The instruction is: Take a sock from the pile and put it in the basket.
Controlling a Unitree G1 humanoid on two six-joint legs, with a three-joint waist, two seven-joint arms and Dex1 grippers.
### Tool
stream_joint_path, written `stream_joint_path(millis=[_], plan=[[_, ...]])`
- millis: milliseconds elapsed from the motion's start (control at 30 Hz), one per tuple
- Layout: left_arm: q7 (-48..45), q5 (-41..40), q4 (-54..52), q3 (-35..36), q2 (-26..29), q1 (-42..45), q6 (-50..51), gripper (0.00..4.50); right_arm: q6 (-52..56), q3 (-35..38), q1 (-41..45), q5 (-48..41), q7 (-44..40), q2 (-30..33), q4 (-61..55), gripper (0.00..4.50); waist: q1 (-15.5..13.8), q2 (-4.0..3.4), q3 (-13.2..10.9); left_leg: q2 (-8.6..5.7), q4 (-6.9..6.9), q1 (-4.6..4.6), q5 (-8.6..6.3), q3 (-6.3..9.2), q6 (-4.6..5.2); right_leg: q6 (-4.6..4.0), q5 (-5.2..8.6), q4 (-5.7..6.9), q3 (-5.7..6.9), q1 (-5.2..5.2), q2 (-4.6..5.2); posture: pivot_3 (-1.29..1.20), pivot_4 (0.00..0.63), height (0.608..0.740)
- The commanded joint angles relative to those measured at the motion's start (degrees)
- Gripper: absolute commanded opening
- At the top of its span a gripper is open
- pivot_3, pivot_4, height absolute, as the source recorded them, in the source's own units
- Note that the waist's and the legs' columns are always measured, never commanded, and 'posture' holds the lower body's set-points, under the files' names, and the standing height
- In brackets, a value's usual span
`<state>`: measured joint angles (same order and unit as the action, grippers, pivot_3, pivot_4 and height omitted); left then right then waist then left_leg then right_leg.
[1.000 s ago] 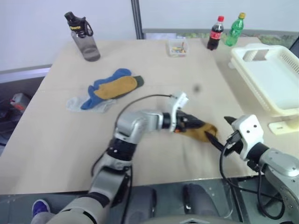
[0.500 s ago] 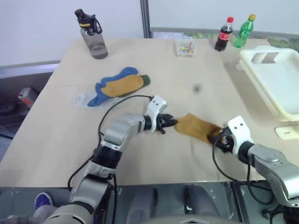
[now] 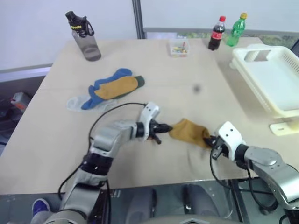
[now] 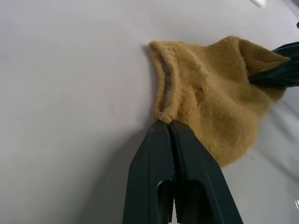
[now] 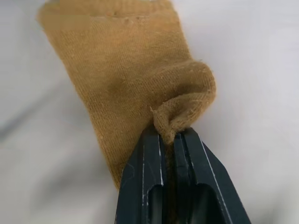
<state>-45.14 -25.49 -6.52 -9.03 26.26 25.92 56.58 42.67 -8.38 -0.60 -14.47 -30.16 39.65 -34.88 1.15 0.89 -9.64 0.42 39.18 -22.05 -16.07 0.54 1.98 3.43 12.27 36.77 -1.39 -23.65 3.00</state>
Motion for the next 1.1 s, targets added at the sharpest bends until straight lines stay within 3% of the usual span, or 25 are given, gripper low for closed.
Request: stream_joint_path(millis=[33,133,233,367,400,733,800,1000,1100], plan=[[1.09,-3.38,-7.36,4.15,2.37,-3.06,3.71,0.0,-5.71,-1.48,1.5,2.79,-2.58,1.37,1.87,0.01,-0.21,0.02,-0.01,0.01,0.0,0.0,0.0,0.01,0.0,0.01,0.0,0.0,0.01,0.0,0.01,0.0,0.15,0.74],[2.59,-3.63,-8.8,4.71,2.85,-5.12,4.29,0.0,-6.84,-0.97,3.68,0.89,-6.44,1.69,3.67,0.01,-0.6,0.06,-0.03,0.0,0.03,0.01,0.0,0.03,0.0,0.02,0.0,0.0,0.03,0.04,0.06,0.0,0.15,0.74],[2.75,-6.03,-8.99,5.46,1.95,-5.6,6.19,0.93,-8.2,-1.02,5.19,1.26,-8.32,2.01,4.89,1.07,-0.72,0.07,-0.04,-0.01,0.04,0.0,0.0,0.06,0.0,0.01,0.0,0.0,0.07,0.05,0.07,0.0,0.15,0.74],[4.52,-5.96,-8.59,5.03,1.44,-5.09,5.91,2.71,-10.01,-0.25,3.76,3.34,-8.92,3.85,4.49,2.95,-0.69,0.07,-0.04,-0.04,0.04,-0.01,0.0,0.05,0.0,0.0,0.0,-0.01,0.06,0.04,0.08,0.0,0.15,0.74],[4.55,-5.59,-8.34,4.47,1.68,-4.85,5.44,3.0,-10.53,0.47,3.04,3.25,-9.11,4.17,3.88,2.99,-0.71,0.07,-0.04,-0.04,0.04,-0.01,0.0,0.04,0.0,0.0,0.0,-0.01,0.06,0.04,0.08,0.0,0.15,0.74],[6.68,1.28,-3.12,-4.24,-1.06,-2.56,-1.89,3.0,-14.69,16.64,-10.06,-1.11,-10.13,4.68,-7.67,2.99,-1.63,0.04,0.05,-0.07,0.04,0.03,0.0,0.01,0.0,0.01,0.0,0.0,0.03,0.08,0.08,0.0,0.15,0.74],[7.01,1.8,-2.32,-4.62,-1.54,-2.82,-2.4,2.47,-15.43,17.75,-11.04,-1.74,-10.08,4.21,-9.26,2.99,-1.79,0.05,0.05,-0.07,0.04,0.06,0.0,-0.02,0.0,0.02,0.02,0.0,0.01,0.1,0.08,0.0,0.15,0.74],[6.2,-0.17,0.22,-0.33,-2.39,-4.12,-3.02,0.04,-16.9,16.35,-11.45,-1.33,-8.94,2.58,-11.04,2.99,-1.79,0.04,0.07,-0.04,0.03,0.09,0.0,-0.04,0.0,-0.02,0.12,0.01,-0.01,0.1,0.05,0.0,0.15,0.74],[4.27,-6.25,0.16,6.71,-2.29,-3.56,-0.03,0.04,-16.96,15.96,-11.69,-1.01,-8.17,1.89,-11.26,2.99,-1.67,0.06,0.04,-0.04,0.03,0.05,0.0,-0.03,0.0,-0.04,0.05,-0.02,0.0,0.08,0.06,0.0,0.15,0.74]])
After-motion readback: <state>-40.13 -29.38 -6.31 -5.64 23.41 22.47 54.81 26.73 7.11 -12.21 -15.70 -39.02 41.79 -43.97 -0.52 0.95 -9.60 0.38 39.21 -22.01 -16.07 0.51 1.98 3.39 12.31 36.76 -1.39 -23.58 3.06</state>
